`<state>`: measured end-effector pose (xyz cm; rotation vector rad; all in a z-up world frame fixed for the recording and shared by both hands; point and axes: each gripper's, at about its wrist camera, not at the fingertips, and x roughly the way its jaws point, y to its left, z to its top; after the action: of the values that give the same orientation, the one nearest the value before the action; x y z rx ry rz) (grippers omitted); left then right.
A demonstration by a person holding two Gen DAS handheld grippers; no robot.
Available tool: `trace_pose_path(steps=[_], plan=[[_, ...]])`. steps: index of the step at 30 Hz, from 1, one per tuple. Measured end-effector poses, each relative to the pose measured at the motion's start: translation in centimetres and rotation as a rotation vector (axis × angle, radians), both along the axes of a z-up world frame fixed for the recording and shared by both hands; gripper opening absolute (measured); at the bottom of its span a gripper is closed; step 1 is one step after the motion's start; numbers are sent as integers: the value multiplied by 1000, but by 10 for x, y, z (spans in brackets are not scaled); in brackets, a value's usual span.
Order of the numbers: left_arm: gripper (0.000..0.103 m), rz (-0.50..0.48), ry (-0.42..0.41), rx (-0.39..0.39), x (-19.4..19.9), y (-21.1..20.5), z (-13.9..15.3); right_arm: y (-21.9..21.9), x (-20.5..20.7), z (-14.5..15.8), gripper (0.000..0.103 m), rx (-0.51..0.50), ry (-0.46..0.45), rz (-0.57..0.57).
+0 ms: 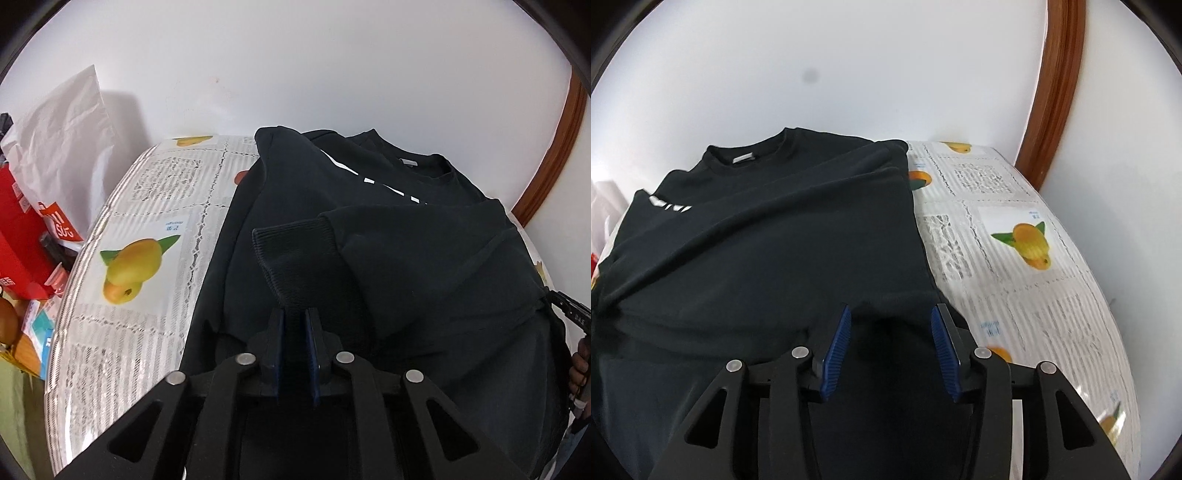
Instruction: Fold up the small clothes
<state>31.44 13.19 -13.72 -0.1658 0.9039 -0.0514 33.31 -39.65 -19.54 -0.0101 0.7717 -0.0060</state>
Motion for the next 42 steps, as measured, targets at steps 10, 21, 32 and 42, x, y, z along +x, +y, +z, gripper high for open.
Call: trace_pose_path(steps=[10,21,32,42], plan=[[13,0,-27,61,-55,-9,6,-3,-55,0,45,-36,-26,0],[38,1,-36,50,-127,2,3,-17,-118,-7,45,14,6,-29],[43,-57,-10,33,-151,9,-11,-33,-158,-40,53,37,68,-83],[49,-45,17,11,-165,21,-21,-34,-166,-59,55,64,92,-77]])
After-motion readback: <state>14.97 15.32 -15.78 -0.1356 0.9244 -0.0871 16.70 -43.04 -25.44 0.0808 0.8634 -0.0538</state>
